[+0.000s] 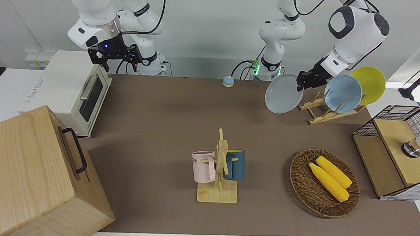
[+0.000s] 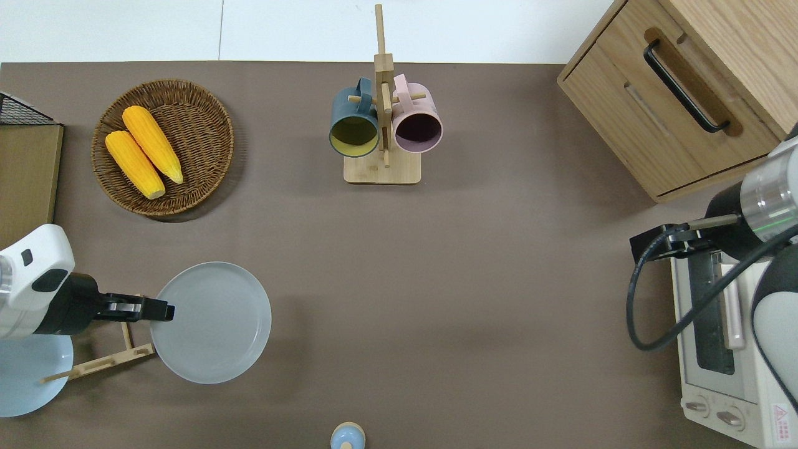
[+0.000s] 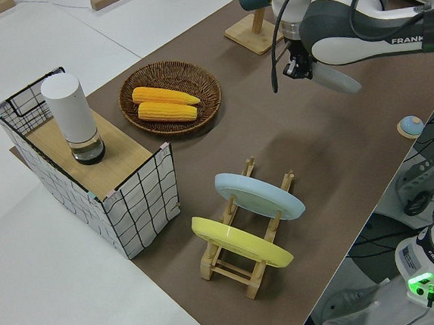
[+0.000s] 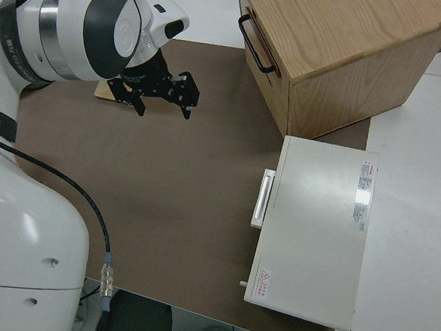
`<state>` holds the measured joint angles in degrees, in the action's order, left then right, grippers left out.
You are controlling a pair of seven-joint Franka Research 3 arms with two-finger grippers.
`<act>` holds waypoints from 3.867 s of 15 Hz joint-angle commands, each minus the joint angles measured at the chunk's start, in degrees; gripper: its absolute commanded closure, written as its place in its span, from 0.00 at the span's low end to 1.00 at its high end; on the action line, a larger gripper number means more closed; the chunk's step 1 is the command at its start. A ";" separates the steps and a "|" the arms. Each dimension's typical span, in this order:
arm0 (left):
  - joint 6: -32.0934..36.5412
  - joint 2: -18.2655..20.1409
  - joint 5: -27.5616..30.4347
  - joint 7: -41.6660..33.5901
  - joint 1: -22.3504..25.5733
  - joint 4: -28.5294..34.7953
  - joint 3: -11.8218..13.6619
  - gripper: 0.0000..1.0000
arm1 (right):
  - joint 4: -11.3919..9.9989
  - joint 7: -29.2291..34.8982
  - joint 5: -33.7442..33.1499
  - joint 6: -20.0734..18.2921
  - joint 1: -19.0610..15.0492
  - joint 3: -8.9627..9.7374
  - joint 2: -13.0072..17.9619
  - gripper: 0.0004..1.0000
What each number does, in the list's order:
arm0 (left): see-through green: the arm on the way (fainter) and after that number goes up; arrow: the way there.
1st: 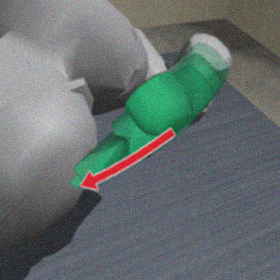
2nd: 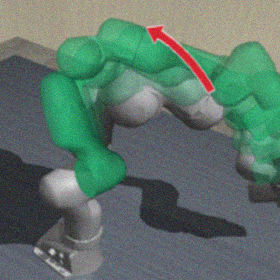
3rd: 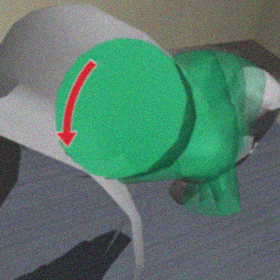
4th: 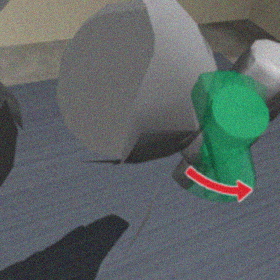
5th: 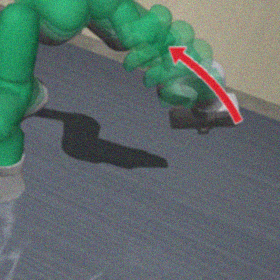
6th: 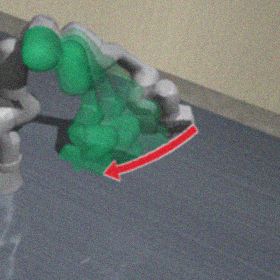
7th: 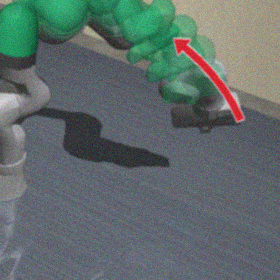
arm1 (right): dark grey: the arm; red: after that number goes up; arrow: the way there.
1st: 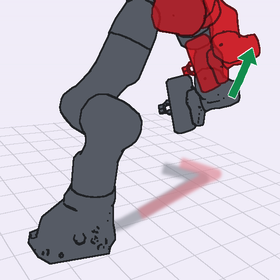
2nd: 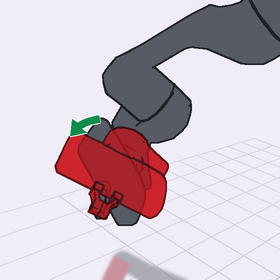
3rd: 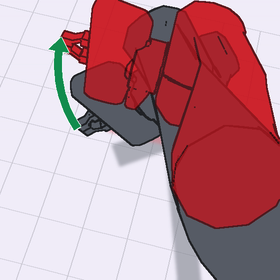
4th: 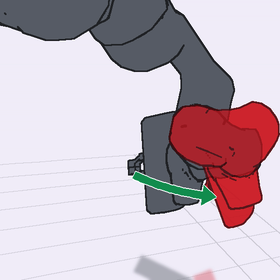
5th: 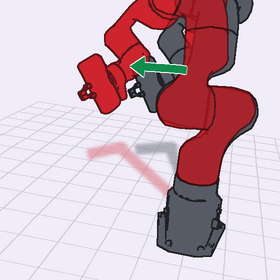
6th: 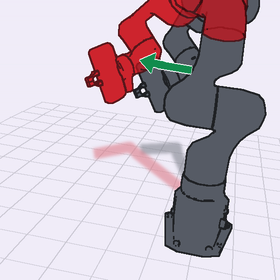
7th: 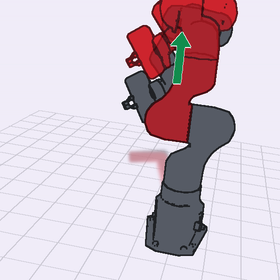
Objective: Pick gray plate from low plate rack and place it on table with left arm
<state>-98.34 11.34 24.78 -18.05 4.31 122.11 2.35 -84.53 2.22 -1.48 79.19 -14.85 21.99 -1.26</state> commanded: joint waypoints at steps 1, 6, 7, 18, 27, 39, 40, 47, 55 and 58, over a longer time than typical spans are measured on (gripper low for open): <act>-2.47 -2.37 2.29 -5.67 0.70 1.90 0.20 0.88 | 0.41 0.68 -0.37 -0.62 -1.32 1.21 0.12 0.02; -8.00 -5.45 3.78 -9.89 0.70 6.02 0.20 0.88 | 0.41 0.68 -0.37 -0.62 -1.32 1.13 0.12 0.02; -8.44 -5.71 3.78 -10.16 0.70 6.55 0.20 0.88 | 0.41 0.68 -0.37 -0.62 -1.32 1.12 0.12 0.02; -9.24 -10.02 3.78 -15.17 2.37 7.70 0.20 0.80 | 0.41 0.68 -0.37 -0.62 -1.32 1.13 0.12 0.02; -10.12 -10.64 3.17 -15.26 2.37 7.70 0.20 0.34 | 0.41 0.68 -0.37 -0.62 -1.32 1.21 0.20 0.02; -9.07 -8.71 0.37 -7.90 2.55 3.41 0.55 0.14 | 0.41 0.68 -0.37 -0.62 -1.32 1.21 0.12 0.02; -8.80 -8.44 -1.21 -5.70 2.46 1.92 0.46 0.12 | 0.33 0.68 -0.37 -0.62 -1.32 1.13 0.12 0.02; -2.57 -8.09 -12.03 6.09 1.58 -11.18 -0.07 0.02 | 0.33 0.68 -0.37 -0.62 -1.32 1.13 0.12 0.02; 7.89 -8.61 -19.24 8.21 1.41 -26.38 -2.44 0.01 | 0.33 0.68 -0.37 -0.62 -1.32 1.21 0.12 0.02; 10.35 -8.62 -23.35 8.29 1.49 -29.03 -4.80 0.01 | 0.33 0.68 -0.37 -0.62 -1.32 1.21 0.12 0.02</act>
<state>-91.14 3.90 6.06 -10.77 6.28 97.12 -0.53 -84.53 2.22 -1.48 79.19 -14.85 21.99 -1.26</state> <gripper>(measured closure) 0.004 0.013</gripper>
